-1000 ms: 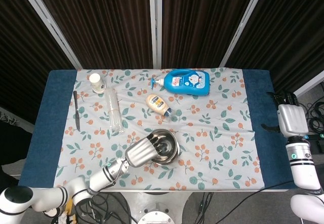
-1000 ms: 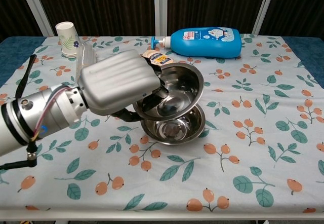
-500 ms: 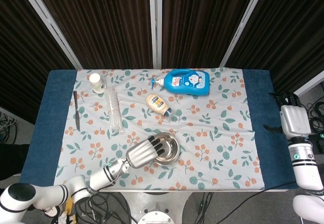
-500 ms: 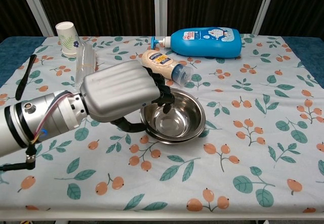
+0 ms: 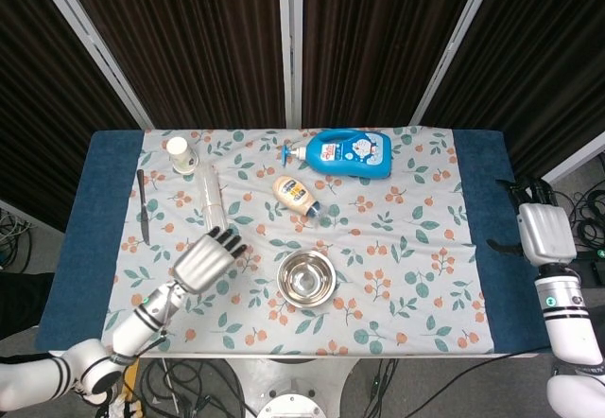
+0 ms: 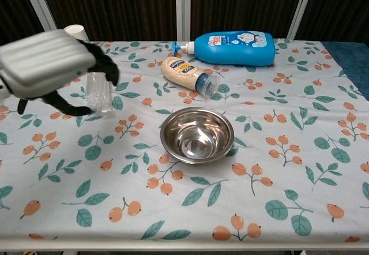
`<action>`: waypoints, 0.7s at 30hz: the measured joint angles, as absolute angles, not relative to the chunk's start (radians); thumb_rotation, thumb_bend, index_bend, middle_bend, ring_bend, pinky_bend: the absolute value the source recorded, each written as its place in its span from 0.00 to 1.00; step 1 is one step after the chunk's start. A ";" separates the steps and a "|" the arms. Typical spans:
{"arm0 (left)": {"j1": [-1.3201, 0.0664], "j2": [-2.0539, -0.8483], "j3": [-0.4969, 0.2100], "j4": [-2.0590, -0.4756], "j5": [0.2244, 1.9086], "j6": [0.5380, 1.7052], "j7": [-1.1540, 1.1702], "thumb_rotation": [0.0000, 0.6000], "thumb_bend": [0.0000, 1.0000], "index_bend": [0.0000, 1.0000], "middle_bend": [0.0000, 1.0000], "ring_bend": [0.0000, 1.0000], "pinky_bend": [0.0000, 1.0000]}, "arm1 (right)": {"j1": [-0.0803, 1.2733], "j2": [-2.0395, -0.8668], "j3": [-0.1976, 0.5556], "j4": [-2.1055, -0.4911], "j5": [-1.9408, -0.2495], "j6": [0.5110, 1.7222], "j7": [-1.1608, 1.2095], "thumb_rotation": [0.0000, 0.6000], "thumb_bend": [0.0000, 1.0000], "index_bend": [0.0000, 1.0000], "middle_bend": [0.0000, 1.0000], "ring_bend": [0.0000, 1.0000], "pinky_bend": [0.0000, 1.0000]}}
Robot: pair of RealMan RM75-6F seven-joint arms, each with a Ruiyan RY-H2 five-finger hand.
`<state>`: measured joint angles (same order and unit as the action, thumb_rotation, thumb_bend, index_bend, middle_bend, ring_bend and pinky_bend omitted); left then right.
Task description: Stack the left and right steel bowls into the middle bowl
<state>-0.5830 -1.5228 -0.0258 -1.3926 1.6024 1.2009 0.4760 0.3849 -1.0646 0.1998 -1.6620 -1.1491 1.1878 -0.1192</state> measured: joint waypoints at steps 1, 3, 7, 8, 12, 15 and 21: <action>-0.561 -1.511 -0.029 -1.399 1.567 1.212 0.476 1.00 0.16 0.37 0.37 0.24 0.41 | 0.378 -1.070 0.193 -1.661 -1.163 1.196 -0.114 1.00 0.02 0.14 0.20 0.00 0.00; -0.510 -1.485 -0.038 -1.416 1.473 1.231 0.473 1.00 0.13 0.30 0.29 0.16 0.35 | 0.364 -1.080 0.180 -1.656 -1.189 1.213 -0.098 1.00 0.02 0.14 0.18 0.00 0.00; -0.397 -1.437 -0.052 -1.436 1.299 1.273 0.437 1.00 0.09 0.26 0.25 0.13 0.30 | 0.317 -1.121 0.138 -1.625 -1.275 1.285 -0.057 1.00 0.02 0.14 0.12 0.00 0.00; -0.369 -1.429 -0.052 -1.434 1.274 1.288 0.421 1.00 0.09 0.26 0.25 0.13 0.30 | 0.305 -1.134 0.127 -1.612 -1.297 1.307 -0.052 1.00 0.02 0.13 0.11 0.00 0.00; -0.293 -1.422 -0.050 -1.381 1.258 1.360 0.327 1.00 0.09 0.26 0.25 0.13 0.29 | 0.248 -1.196 0.066 -1.541 -1.403 1.402 -0.048 1.00 0.01 0.08 0.06 0.00 0.00; -0.255 -1.430 -0.049 -1.326 1.271 1.399 0.250 1.00 0.09 0.26 0.25 0.13 0.29 | 0.203 -1.234 0.015 -1.500 -1.457 1.442 -0.064 1.00 0.01 0.07 0.06 0.00 0.00; -0.212 -1.440 -0.058 -1.244 1.304 1.438 0.147 1.00 0.10 0.26 0.25 0.13 0.29 | 0.182 -1.255 0.009 -1.511 -1.467 1.449 -0.102 1.00 0.01 0.07 0.06 0.00 0.00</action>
